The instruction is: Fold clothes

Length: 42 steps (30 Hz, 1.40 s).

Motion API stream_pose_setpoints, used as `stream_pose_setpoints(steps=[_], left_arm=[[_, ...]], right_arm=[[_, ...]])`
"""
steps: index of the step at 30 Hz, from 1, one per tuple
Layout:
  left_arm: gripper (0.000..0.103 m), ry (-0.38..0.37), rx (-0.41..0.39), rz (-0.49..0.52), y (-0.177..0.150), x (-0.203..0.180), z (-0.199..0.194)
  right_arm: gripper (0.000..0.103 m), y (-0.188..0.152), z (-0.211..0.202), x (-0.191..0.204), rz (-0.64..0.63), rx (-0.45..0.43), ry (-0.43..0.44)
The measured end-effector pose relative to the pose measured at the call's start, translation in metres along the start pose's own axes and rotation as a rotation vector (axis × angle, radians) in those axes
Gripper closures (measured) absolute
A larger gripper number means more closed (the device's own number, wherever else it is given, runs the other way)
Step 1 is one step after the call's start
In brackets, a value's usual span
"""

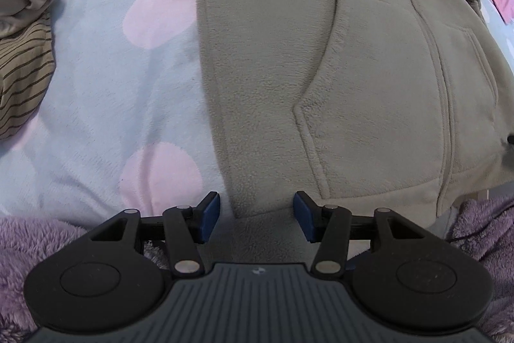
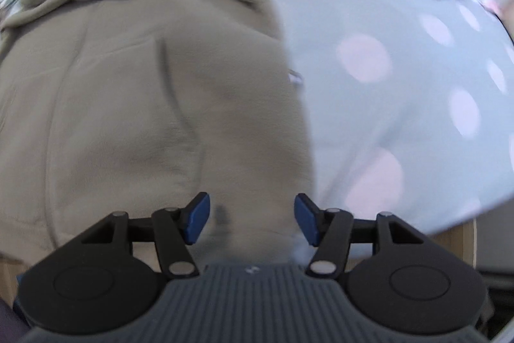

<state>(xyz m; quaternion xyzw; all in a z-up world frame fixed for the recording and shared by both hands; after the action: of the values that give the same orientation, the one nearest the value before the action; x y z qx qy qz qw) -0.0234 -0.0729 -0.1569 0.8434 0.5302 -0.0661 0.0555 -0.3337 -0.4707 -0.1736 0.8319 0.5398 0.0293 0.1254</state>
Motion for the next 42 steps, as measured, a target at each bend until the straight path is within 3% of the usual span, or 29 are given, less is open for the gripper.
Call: stream_pose_setpoints(steps=[6, 11, 16, 17, 26, 28, 30, 39, 42], left_arm=[[0.05, 0.02, 0.014, -0.027, -0.005, 0.009, 0.0], [0.051, -0.031, 0.089, -0.004, -0.02, 0.005, 0.003], [0.054, 0.005, 0.129, 0.055, -0.023, -0.004, 0.017], [0.06, 0.002, 0.135, 0.057, -0.021, -0.006, 0.019], [0.072, 0.034, 0.164, 0.132, -0.02, -0.02, 0.02], [0.078, 0.038, 0.153, 0.162, -0.023, -0.024, 0.014], [0.085, 0.031, 0.139, 0.189, -0.025, -0.029, 0.005], [0.09, -0.101, 0.084, 0.233, -0.011, -0.024, -0.064], [0.09, -0.144, 0.027, 0.254, 0.012, -0.015, -0.102]], right_arm=[[0.041, -0.014, 0.032, -0.01, 0.087, 0.141, 0.109], [0.041, -0.01, 0.032, 0.002, 0.034, 0.161, 0.116], [0.04, -0.013, 0.035, 0.015, -0.028, 0.193, 0.12], [0.041, -0.013, 0.036, 0.016, -0.035, 0.2, 0.121], [0.064, -0.014, 0.029, 0.021, -0.085, 0.219, 0.12], [0.078, -0.012, 0.024, 0.024, -0.104, 0.217, 0.125], [0.084, -0.01, 0.014, 0.028, -0.134, 0.2, 0.126], [0.087, 0.003, -0.038, 0.035, -0.235, 0.114, 0.118], [0.088, 0.014, -0.069, 0.026, -0.236, 0.048, 0.129]])
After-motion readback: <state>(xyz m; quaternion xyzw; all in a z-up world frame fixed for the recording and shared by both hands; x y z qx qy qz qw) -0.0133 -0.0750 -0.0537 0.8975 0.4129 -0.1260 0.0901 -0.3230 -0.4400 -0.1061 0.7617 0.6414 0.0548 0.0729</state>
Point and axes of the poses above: each gripper's, at about its wrist camera, not at the fingertips, and z roughly the way its jaws point, x to its left, y to its top, the point moved 5 cm from there along z, roughly the way its jaws point, and after that the axes turned 13 degrees about -z, right-handed, at the moved point
